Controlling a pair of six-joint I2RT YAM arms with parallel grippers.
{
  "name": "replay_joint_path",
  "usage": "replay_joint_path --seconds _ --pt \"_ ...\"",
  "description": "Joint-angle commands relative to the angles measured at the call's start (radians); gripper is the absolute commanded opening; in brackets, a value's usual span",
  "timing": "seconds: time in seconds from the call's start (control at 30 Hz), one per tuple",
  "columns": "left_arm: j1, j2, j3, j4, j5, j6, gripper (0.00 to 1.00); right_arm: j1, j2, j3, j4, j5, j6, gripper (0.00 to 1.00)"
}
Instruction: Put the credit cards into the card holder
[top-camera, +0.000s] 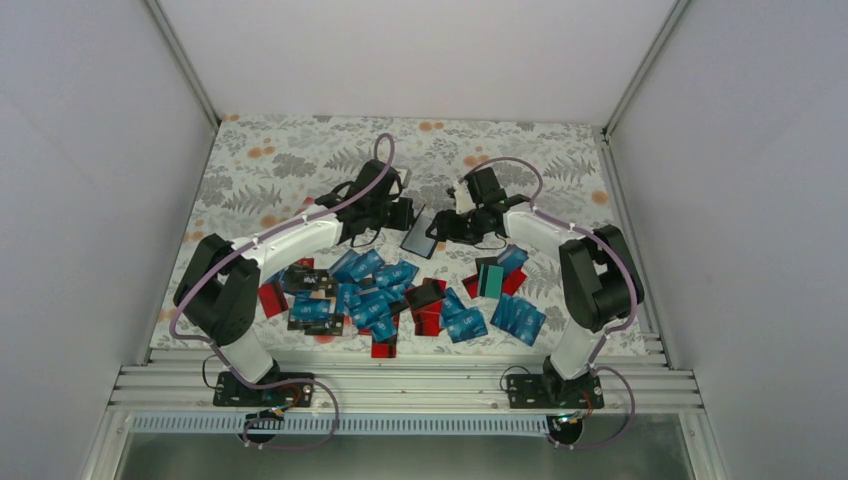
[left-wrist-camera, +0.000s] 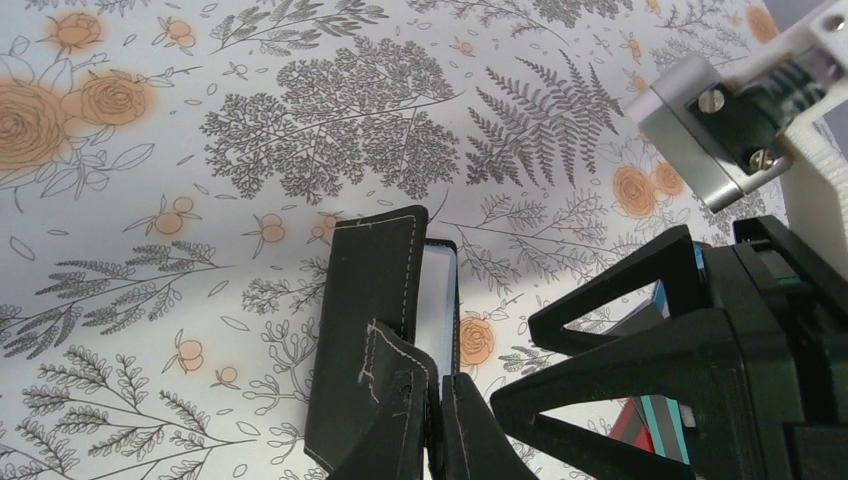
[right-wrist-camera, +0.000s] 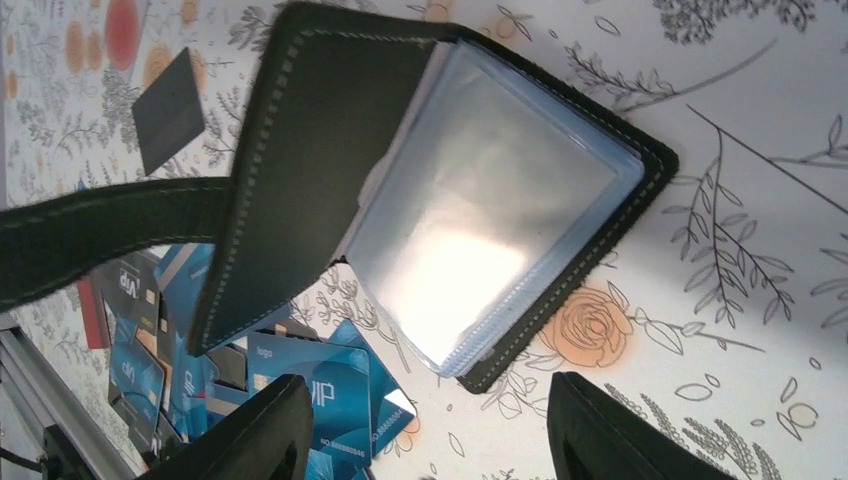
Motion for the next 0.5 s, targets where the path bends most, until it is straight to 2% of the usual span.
replay_joint_path --seconds 0.0,0.27,0.47 --pt "0.013 0.000 0.023 -0.020 -0.025 -0.025 0.02 0.006 0.004 -0.038 0.051 0.017 0.013 0.59" --pt "0.118 0.015 -0.048 0.009 0.011 -0.001 0.02 0.006 0.040 -0.032 0.100 -0.046 0.031 0.44" --pt "0.169 0.040 -0.126 0.029 0.005 0.008 0.02 0.006 0.083 0.002 0.115 -0.082 0.048 0.41"
